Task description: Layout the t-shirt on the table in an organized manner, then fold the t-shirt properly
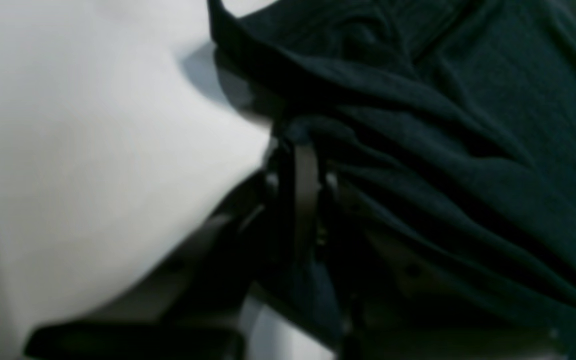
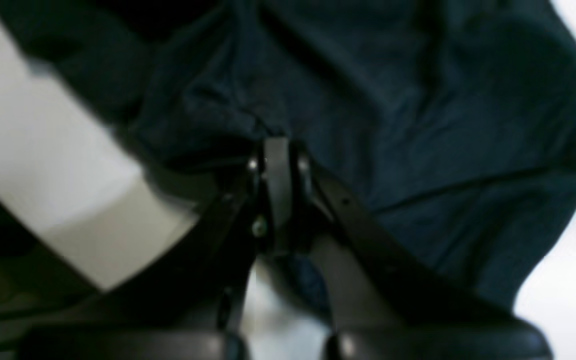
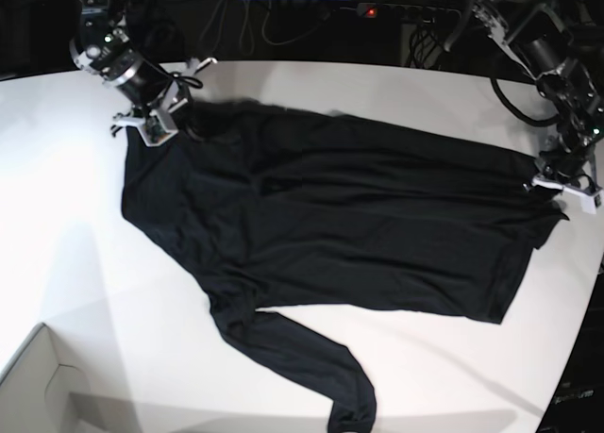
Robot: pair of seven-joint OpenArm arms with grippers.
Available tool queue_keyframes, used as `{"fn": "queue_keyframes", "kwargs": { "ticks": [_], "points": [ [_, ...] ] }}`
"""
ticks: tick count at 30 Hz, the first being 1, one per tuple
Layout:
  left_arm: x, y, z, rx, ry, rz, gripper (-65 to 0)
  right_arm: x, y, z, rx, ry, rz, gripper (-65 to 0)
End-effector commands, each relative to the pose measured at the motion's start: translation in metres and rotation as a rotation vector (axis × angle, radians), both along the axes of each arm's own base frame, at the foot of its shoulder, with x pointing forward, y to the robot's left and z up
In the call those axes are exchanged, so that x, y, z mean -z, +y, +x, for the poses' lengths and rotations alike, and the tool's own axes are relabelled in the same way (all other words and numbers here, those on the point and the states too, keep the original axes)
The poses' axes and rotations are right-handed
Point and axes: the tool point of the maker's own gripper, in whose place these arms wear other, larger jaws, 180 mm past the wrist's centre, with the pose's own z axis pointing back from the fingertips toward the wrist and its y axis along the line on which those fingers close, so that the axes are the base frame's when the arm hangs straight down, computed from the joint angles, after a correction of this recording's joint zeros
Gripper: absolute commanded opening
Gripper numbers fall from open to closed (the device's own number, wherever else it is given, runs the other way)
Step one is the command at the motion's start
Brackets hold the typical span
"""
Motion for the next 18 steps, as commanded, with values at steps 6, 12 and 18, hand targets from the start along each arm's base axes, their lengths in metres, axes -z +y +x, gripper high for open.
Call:
{"fn": "queue_keyframes", "kwargs": {
  "ticks": [6,12,18],
  "points": [
    [-0.005,0.01,0.0,-0.005,0.016,0.025,-64.9,-0.017,-0.016,0.026,0.019,-0.051,-0.04,-65.0],
    [-0.012,0.018,0.001,-0.009,0.008,0.041,-64.9,-0.025,-0.021,0.045,0.012,-0.073,-0.072,-65.0],
    [-0.016,0.025,0.001,-0.011,0.005,0.054,-64.9,-0.036,-0.021,0.061,0.011,-0.114,-0.072,-65.0]
  ]
}}
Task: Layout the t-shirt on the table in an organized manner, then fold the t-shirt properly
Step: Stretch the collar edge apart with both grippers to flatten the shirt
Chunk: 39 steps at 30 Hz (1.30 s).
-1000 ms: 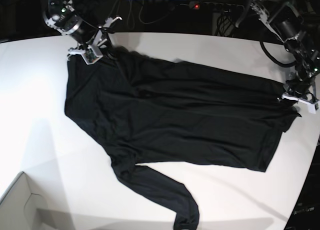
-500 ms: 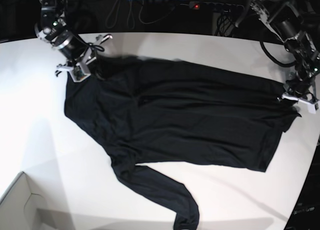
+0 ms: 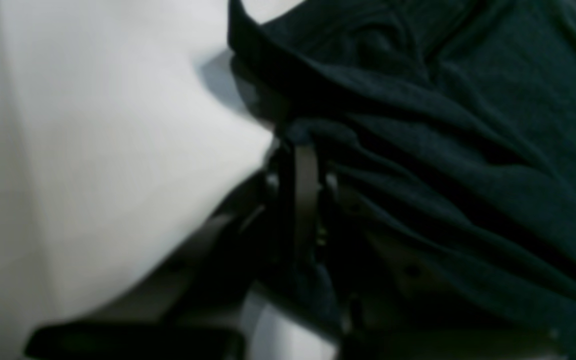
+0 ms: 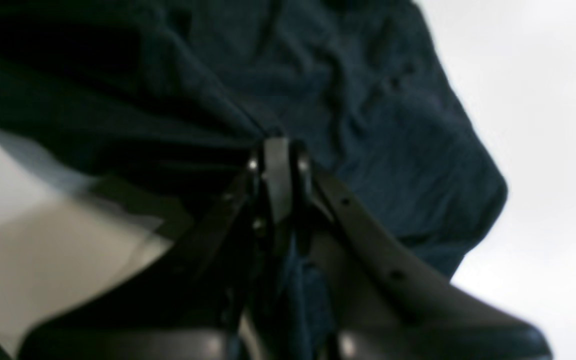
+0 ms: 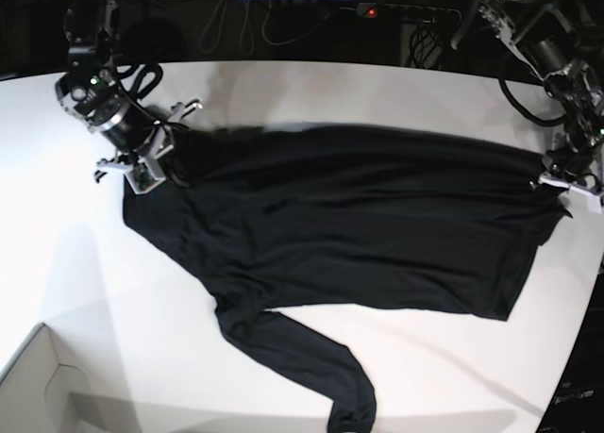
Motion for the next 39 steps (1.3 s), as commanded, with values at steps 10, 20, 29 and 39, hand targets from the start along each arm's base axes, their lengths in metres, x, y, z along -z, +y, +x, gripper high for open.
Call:
{"fn": "queue_keyframes", "kwargs": {
  "ticks": [10,20,29,39],
  "points": [
    [-0.041,0.023,0.029,-0.012,-0.085,0.064,-64.9,0.021,0.011,0.001,-0.034,0.049,0.039,-65.0],
    [-0.058,0.032,0.04,-0.014,-0.118,0.086,-64.9,0.016,0.008,-0.012,-0.04,0.046,0.02,-38.4],
    [-0.054,0.029,0.039,-0.016,-0.114,0.074,-64.9,0.001,0.013,-0.048,-0.053,0.04,0.006,-30.3],
    [-0.044,0.029,0.028,-0.015,-0.084,0.071,-64.9,0.044,-0.002,-0.068,0.029,0.167,0.041,-30.5]
  ]
}}
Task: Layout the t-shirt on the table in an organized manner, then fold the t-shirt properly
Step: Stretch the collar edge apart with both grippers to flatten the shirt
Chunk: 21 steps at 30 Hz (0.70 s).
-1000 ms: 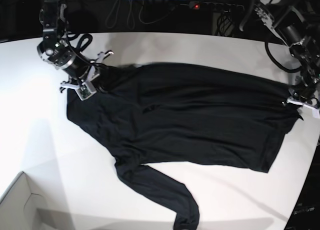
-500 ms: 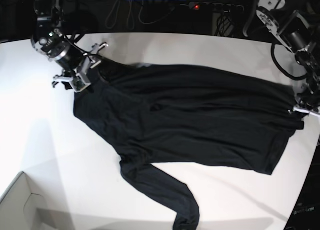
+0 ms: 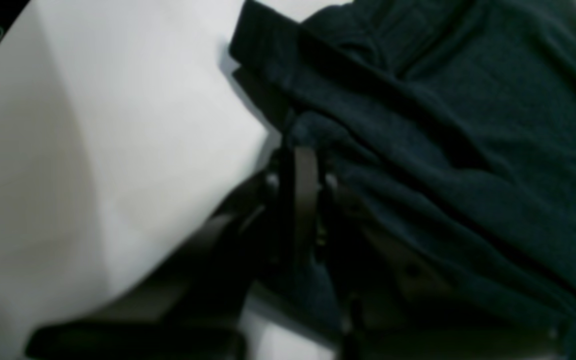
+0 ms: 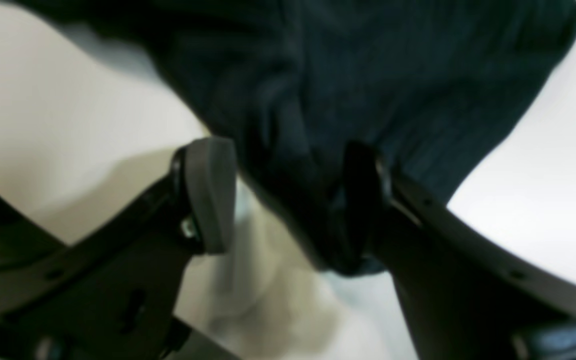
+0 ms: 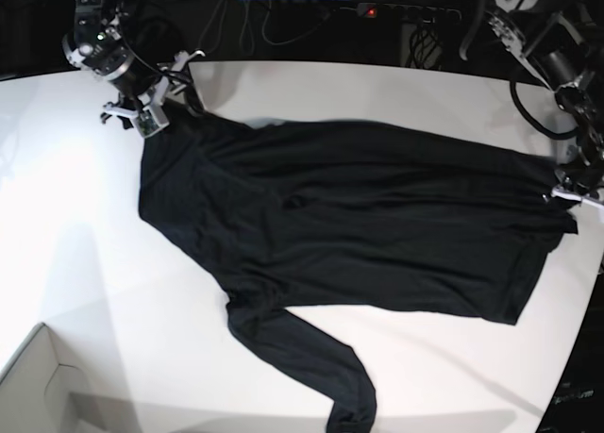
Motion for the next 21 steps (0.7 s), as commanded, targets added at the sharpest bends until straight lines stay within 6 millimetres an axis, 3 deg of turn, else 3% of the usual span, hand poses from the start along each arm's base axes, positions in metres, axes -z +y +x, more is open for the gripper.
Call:
{"fn": "queue_keyframes", "kwargs": {
  "ticks": [1,4,11,17,21],
  "points": [
    [-0.021,0.012,0.01,-0.007,-0.056,0.034,-64.9,-0.009,0.0,0.005,0.001,-0.037,0.02,-30.6],
    [-0.022,0.014,0.01,-0.007,-0.053,0.039,-64.9,-0.004,-0.002,0.003,0.002,-0.024,0.018,-32.8],
    [-0.016,0.015,0.001,-0.007,-0.035,0.042,-64.9,-0.005,-0.019,0.002,-0.029,-0.018,-0.036,-59.4],
    [-0.008,0.015,-0.01,-0.005,-0.003,0.042,-64.9,-0.007,-0.036,0.002,-0.011,-0.02,-0.069,-60.6],
    [-0.001,0.016,-0.023,-0.003,0.025,0.048,-64.9,-0.006,-0.043,-0.011,-0.032,0.003,-0.099,-60.6]
  ]
}}
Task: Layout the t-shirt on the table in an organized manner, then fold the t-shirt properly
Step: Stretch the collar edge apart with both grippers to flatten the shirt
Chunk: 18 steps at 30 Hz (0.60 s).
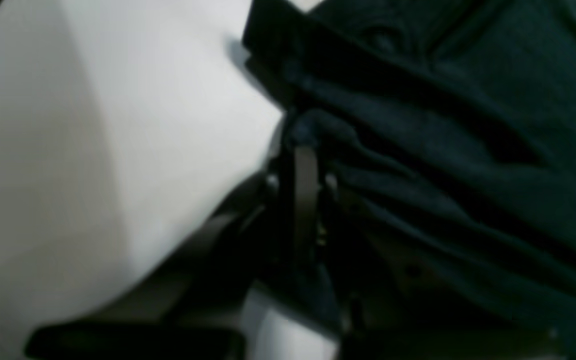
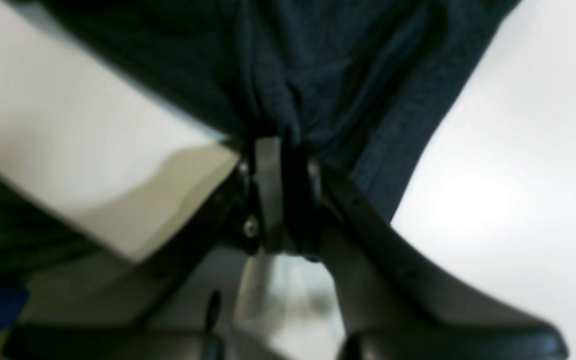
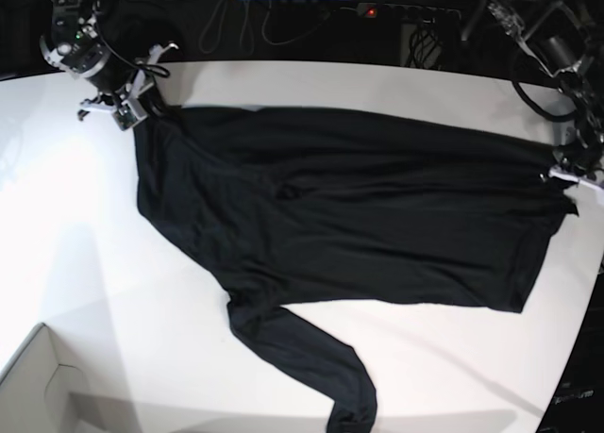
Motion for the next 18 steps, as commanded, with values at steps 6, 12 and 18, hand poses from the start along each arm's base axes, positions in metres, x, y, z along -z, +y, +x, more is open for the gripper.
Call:
{"fn": "queue_keyframes", "kwargs": {
  "ticks": [6,12,18],
  "points": [
    [-0.024,0.008,-0.018,0.026,-0.02,0.115,-64.9,-0.007,-0.003,-0.007,-0.011,-0.01,-0.005,-60.6],
    [-0.028,0.011,-0.046,0.023,0.005,0.163,-64.9,-0.006,-0.009,-0.01,-0.022,-0.001,-0.023,-60.5],
    [-0.031,0.023,-0.067,-0.062,-0.011,0.159,-64.9,-0.005,-0.016,-0.016,-0.013,0.013,-0.037,-60.5]
  ]
}}
